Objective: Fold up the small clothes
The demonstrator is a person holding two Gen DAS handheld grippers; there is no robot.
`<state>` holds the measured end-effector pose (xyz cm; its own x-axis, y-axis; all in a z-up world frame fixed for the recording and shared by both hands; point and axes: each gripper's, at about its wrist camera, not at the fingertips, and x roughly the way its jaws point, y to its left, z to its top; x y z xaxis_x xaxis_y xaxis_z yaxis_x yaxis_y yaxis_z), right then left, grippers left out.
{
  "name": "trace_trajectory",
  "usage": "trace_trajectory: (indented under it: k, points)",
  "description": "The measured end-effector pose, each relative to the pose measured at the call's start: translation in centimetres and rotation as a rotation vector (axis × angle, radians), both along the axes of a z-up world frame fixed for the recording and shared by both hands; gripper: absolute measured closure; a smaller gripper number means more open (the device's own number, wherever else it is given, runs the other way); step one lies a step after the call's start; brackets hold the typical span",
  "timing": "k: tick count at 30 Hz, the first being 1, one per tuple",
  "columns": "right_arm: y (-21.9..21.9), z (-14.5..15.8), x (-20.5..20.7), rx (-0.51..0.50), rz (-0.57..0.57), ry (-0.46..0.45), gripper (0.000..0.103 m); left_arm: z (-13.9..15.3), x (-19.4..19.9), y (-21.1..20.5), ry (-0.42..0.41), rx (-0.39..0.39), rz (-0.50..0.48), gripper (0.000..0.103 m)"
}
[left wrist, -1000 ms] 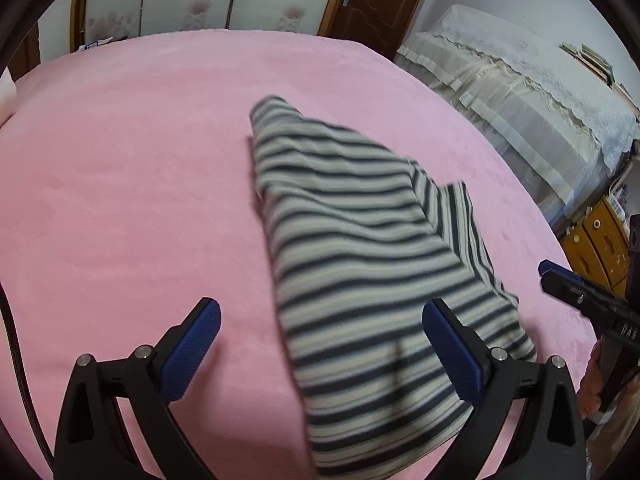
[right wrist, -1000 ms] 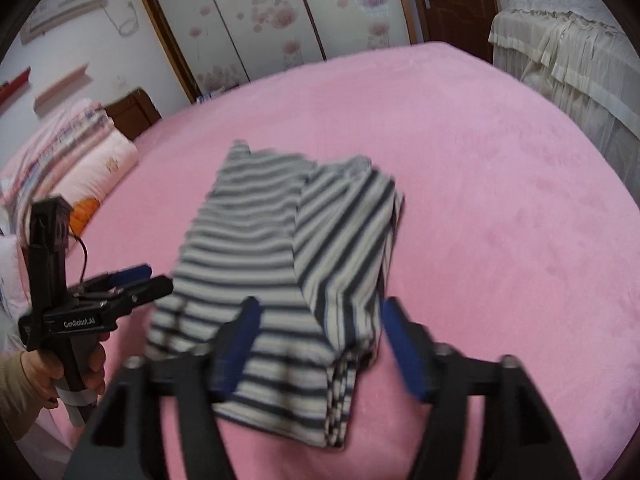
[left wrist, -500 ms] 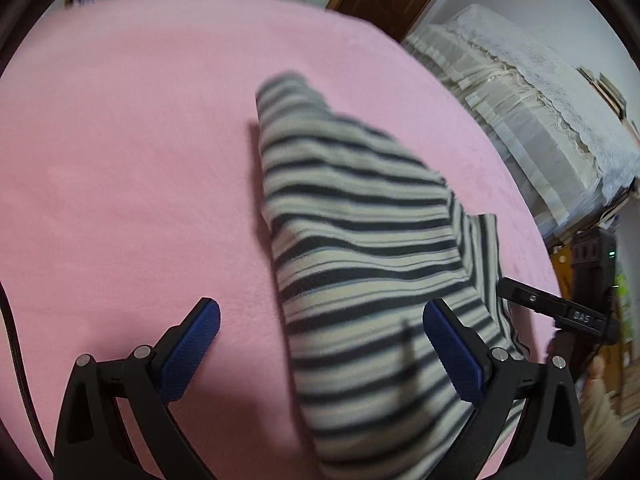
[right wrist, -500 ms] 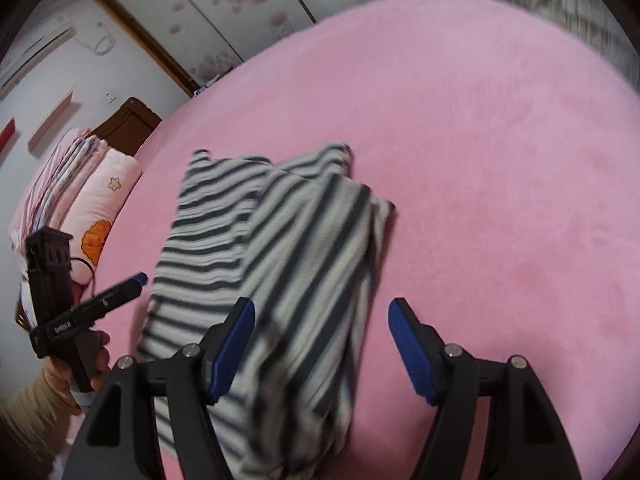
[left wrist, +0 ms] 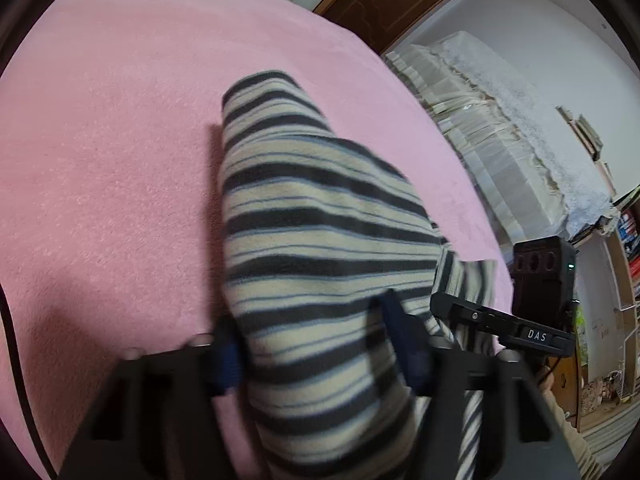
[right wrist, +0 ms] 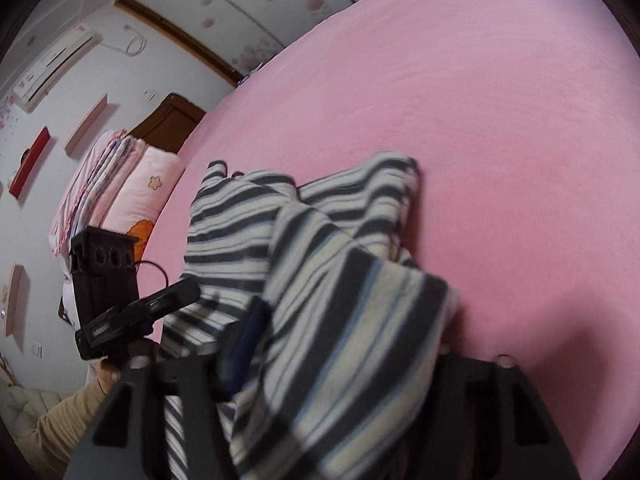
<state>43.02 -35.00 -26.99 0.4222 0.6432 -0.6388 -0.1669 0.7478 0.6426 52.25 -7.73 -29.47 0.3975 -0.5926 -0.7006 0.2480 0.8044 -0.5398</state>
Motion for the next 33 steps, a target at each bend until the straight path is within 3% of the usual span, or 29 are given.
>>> trace_trajectory:
  k: [3,6,13,18,26,29,33]
  points:
    - [0.5,0.7,-0.7,-0.051,-0.008,-0.041,0.078,0.2,-0.1,0.0,-0.019,0.033,-0.001,0.078]
    - [0.9,2.0,-1.8,-0.102,-0.037,-0.086,0.082,1.5,-1.0,-0.6,-0.081,0.084,-0.002,0.084]
    - [3.5,8.5,-5.7,-0.231,-0.080,-0.240,0.083,7.4,-4.9,-0.8,-0.240,0.134,0.019,0.086]
    - [5.7,15.0,-9.5,-0.243,-0.082,-0.357,0.084,13.4,-9.5,1.3,-0.359,0.125,0.030,0.086]
    - [13.9,25.0,-13.8,-0.201,-0.007,-0.497,0.084,24.0,-16.3,11.0,-0.486,0.145,0.091,0.086]
    - [19.2,27.7,-13.2,-0.150,0.041,-0.538,0.084,27.4,-17.7,16.3,-0.518,0.205,0.133,0.085]
    - [26.2,28.3,-11.1,-0.081,0.092,-0.550,0.084,29.7,-17.5,23.6,-0.512,0.327,0.196,0.084]
